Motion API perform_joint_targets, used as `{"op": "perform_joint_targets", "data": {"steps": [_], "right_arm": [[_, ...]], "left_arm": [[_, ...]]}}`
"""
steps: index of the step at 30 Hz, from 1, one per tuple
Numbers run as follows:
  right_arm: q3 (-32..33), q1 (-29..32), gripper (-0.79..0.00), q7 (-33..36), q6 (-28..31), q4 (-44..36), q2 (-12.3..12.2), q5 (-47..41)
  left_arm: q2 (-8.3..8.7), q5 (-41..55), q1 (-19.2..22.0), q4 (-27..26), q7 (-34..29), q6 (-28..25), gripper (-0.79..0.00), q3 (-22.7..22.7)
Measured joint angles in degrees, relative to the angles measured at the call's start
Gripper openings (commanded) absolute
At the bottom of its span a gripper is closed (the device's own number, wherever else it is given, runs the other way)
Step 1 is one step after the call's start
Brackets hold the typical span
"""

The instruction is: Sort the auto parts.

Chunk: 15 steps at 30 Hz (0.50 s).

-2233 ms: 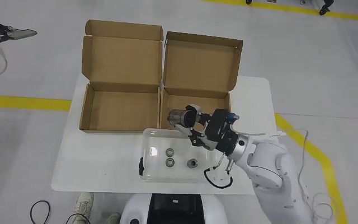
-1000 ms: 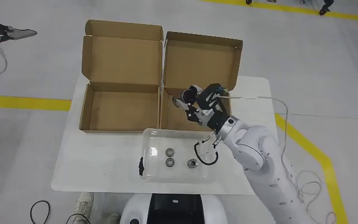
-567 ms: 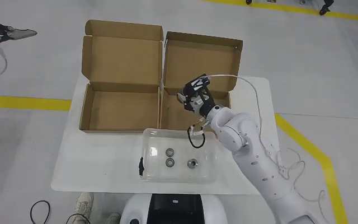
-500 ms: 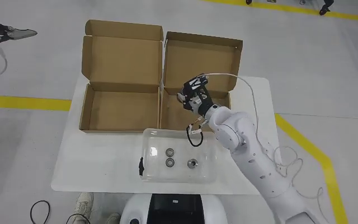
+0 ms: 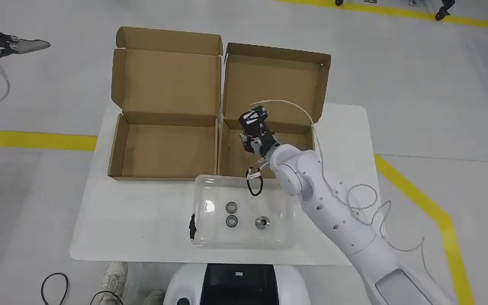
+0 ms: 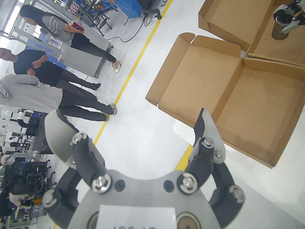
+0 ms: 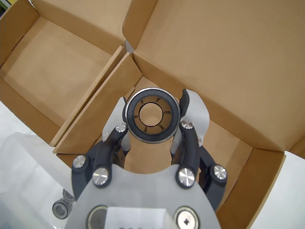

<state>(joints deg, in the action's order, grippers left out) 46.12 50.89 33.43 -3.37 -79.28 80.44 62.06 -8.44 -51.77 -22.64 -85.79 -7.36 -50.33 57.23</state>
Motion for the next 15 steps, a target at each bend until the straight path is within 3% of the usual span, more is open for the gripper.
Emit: {"op": "perform_joint_targets", "data": {"steps": [15], "right_arm": [[-1.86, -2.94, -0.785, -0.01, 2.44, 9.17, 2.47, -4.48]], "left_arm": [[0.00, 0.00, 0.00, 0.00, 0.00, 0.00, 0.000, 0.00]]}}
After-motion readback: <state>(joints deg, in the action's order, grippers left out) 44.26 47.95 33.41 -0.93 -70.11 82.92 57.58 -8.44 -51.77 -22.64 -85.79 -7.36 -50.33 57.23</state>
